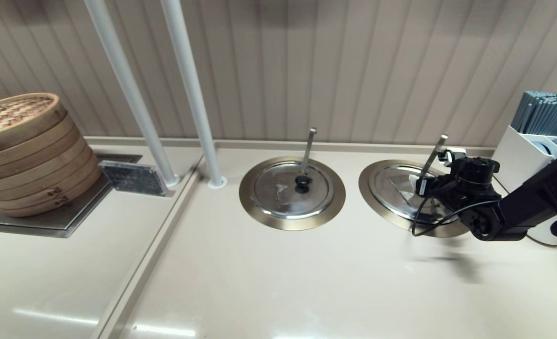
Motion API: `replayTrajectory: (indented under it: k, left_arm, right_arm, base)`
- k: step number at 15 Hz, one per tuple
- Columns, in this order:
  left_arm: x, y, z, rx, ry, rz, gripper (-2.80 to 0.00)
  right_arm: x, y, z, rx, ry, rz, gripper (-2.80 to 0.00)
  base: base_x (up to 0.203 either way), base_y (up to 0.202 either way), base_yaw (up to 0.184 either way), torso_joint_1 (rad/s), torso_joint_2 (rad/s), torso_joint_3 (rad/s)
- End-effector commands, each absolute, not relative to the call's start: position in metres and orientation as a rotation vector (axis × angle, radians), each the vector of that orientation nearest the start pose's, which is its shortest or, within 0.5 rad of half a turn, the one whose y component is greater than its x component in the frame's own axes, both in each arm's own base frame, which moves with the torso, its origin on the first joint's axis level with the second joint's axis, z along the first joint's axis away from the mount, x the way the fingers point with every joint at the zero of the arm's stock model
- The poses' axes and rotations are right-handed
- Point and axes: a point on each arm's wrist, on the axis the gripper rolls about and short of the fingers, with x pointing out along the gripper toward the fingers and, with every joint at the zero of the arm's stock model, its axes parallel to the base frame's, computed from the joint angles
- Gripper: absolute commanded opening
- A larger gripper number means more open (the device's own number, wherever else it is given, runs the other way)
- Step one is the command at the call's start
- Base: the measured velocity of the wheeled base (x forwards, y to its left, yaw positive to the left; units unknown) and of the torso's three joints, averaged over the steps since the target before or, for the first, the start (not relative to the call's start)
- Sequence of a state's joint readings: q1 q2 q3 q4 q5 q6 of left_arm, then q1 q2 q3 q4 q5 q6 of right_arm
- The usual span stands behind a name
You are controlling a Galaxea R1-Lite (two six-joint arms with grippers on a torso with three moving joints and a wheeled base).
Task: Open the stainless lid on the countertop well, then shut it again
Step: Open the lid
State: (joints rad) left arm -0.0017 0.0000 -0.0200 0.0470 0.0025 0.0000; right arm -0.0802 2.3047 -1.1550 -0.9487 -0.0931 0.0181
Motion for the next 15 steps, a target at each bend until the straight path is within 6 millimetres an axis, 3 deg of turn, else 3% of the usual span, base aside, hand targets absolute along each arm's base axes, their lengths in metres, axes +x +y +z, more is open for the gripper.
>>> replayTrajectory:
  k: [1, 4, 13, 15]
  left_arm:
    - [-0.024, 0.000, 0.076, 0.000, 0.028, 0.002, -2.80]
    - [-0.024, 0.000, 0.076, 0.000, 0.028, 0.002, -2.80]
    - [-0.024, 0.000, 0.076, 0.000, 0.028, 0.002, -2.80]
    - [-0.024, 0.000, 0.076, 0.000, 0.028, 0.002, -2.80]
  right_arm:
    - [0.442, -0.037, 0.069, 0.021, 0.207, -0.174, 0.00]
    - [0.442, -0.032, 0.073, 0.066, 0.194, -0.165, 0.00]
    - [0.451, -0.033, 0.045, 0.065, 0.242, -0.169, 0.00]
    - [0.450, -0.032, 0.048, 0.066, 0.234, -0.167, 0.00]
  base:
    - [0.000, 0.000, 0.000, 0.000, 0.00, 0.000]
    - [0.000, 0.000, 0.000, 0.000, 0.00, 0.000]
    - [0.000, 0.000, 0.000, 0.000, 0.00, 0.000]
    - [0.000, 0.000, 0.000, 0.000, 0.00, 0.000]
